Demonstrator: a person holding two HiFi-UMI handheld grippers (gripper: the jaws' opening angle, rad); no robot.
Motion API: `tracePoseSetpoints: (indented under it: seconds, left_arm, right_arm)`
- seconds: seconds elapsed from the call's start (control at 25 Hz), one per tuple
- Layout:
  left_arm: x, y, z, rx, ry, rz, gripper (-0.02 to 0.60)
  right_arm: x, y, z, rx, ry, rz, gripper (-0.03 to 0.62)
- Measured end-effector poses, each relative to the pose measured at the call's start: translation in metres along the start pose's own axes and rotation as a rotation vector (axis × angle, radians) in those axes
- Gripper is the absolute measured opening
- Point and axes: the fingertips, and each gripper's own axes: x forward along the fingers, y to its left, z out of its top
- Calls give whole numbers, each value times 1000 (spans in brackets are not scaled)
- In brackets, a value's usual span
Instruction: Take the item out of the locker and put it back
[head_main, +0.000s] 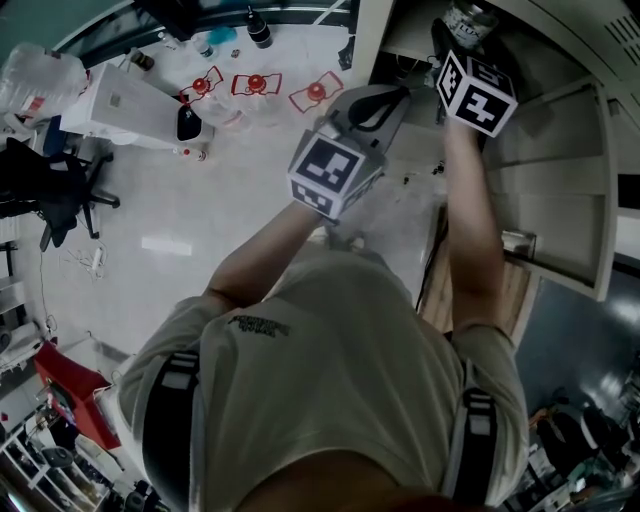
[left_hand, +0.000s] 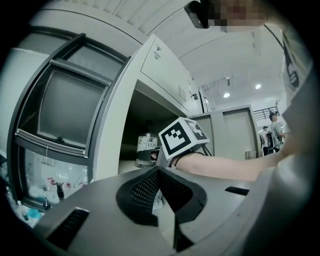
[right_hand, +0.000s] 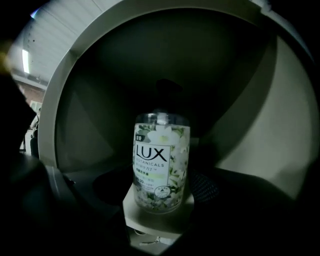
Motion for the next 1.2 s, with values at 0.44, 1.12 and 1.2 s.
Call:
tracePoseSetpoints:
  seconds: [0.44, 1.12, 1.2]
  left_arm:
    - [-20, 4, -3, 11, 8, 23, 11]
    - [-33, -3, -2, 23, 16, 30, 11]
    - [-36, -3, -3, 23, 23, 35, 11]
  right_arm:
    - [-16, 1, -2, 25, -29, 62, 331]
    - [-118, 30, -37, 71, -88, 214, 327]
    - [-130, 32, -39, 64, -99, 224, 327]
